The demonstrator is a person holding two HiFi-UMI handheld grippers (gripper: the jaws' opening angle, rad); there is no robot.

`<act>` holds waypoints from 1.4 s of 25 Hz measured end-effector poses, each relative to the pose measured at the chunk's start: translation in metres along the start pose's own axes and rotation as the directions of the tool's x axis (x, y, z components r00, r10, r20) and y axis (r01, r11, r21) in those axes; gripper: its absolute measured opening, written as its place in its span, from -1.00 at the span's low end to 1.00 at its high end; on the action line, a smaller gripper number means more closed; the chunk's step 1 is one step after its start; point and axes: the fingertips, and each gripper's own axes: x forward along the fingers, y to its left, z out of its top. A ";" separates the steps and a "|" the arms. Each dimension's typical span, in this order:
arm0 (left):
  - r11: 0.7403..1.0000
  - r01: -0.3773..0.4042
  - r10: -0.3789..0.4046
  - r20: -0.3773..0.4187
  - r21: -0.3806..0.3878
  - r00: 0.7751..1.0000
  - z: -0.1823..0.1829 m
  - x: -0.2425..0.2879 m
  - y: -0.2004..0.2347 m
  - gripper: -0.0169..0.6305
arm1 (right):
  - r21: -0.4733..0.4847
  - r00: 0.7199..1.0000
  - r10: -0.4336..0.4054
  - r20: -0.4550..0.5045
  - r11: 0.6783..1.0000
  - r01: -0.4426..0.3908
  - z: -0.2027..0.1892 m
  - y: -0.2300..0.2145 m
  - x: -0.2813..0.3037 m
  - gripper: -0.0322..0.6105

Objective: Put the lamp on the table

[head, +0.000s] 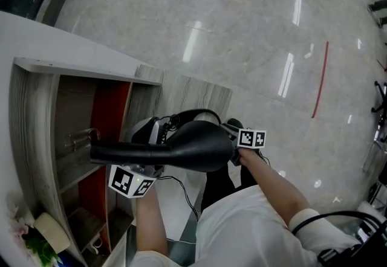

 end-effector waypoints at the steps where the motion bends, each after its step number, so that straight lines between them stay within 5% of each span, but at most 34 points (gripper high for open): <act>1: 1.000 0.002 -0.002 -0.004 0.004 1.000 -0.001 0.001 -0.002 -0.92 | -0.002 1.000 0.005 -0.005 1.000 -0.005 0.000 0.000 -0.002 -0.57; 11: 0.999 0.020 -0.019 -0.029 0.044 0.999 -0.006 0.011 -0.018 -0.92 | -0.003 1.000 0.020 -0.021 1.000 -0.020 0.008 -0.003 -0.010 -0.63; 18: 0.998 0.005 -0.004 -0.024 0.056 1.000 -0.007 0.011 -0.023 -0.91 | 0.007 0.984 0.150 -0.091 0.989 -0.150 0.007 0.014 -0.031 -0.65; 27: 0.998 -0.013 0.015 -0.023 0.064 1.000 -0.009 0.009 -0.024 -0.91 | -0.046 0.977 0.134 -0.166 0.989 -0.144 0.010 0.022 -0.047 -0.66; 35: 0.992 -0.075 0.085 -0.103 0.102 0.991 -0.023 -0.006 -0.022 -0.90 | -0.128 0.956 0.123 -0.265 0.979 -0.162 0.012 0.033 -0.056 -0.66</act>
